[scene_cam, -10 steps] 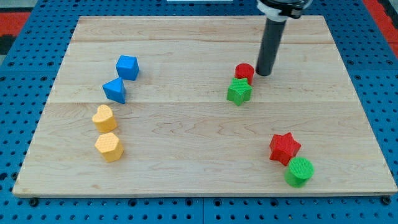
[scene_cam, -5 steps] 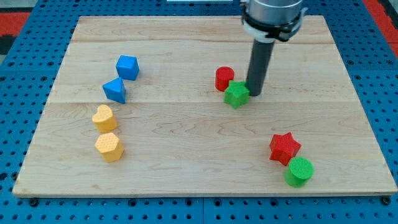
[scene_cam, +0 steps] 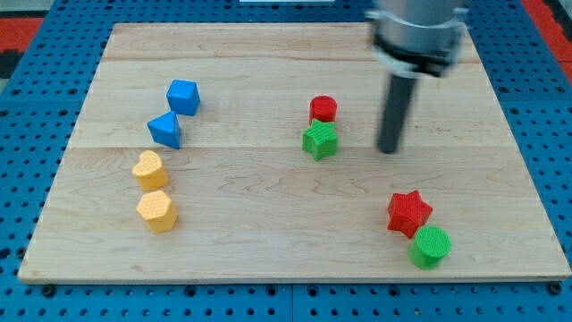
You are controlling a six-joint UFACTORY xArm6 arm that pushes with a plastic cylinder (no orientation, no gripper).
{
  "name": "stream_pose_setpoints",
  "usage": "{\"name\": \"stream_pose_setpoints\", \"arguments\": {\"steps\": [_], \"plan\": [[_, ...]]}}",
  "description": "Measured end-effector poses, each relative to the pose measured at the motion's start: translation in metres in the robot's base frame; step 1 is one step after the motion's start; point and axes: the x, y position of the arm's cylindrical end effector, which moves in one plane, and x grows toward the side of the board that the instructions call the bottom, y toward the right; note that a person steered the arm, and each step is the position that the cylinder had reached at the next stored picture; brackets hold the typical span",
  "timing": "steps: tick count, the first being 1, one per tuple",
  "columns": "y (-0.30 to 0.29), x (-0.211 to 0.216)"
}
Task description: Place the red star and green star below the red circle
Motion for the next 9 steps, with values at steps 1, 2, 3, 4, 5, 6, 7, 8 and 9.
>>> {"name": "stream_pose_setpoints", "arguments": {"steps": [1,2,3,4,5,6,7,8,9], "plan": [[0.057,0.075],[0.019,0.115],[-0.041,0.086],[-0.071,0.065],[-0.077,0.071],[-0.070,0.105],[-0.129,0.097],[-0.139,0.075],[-0.131,0.104]]}}
